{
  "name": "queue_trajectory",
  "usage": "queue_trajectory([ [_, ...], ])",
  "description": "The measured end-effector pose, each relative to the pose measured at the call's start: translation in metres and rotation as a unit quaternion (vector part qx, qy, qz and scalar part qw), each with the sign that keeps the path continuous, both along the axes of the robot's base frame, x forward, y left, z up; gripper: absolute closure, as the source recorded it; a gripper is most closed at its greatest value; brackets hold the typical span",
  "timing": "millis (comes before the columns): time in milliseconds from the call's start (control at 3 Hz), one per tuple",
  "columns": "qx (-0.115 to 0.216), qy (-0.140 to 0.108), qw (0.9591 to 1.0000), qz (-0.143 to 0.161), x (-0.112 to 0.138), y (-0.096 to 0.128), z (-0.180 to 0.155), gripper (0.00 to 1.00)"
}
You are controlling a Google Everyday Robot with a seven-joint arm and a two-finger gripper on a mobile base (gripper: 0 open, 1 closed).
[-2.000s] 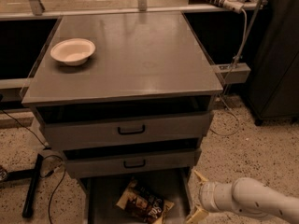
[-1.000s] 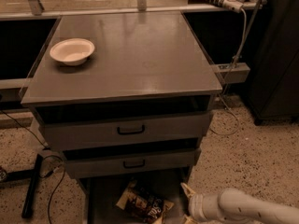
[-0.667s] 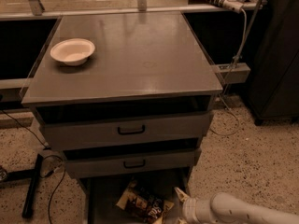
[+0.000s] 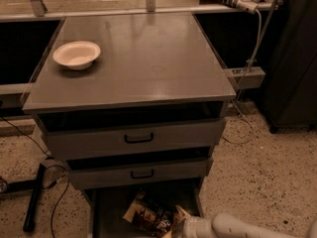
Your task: Pick brown chip bag from bottom drawer and place on counter
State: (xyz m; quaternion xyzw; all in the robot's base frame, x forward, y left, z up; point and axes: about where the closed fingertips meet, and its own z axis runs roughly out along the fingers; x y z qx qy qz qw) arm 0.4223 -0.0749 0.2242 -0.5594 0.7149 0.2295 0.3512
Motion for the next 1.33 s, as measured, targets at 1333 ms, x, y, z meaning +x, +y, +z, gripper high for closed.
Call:
queue_trajectory([
  [1333, 0.002, -0.065, 0.9965, 0.053, 0.068, 0.055, -0.071, 0.00],
])
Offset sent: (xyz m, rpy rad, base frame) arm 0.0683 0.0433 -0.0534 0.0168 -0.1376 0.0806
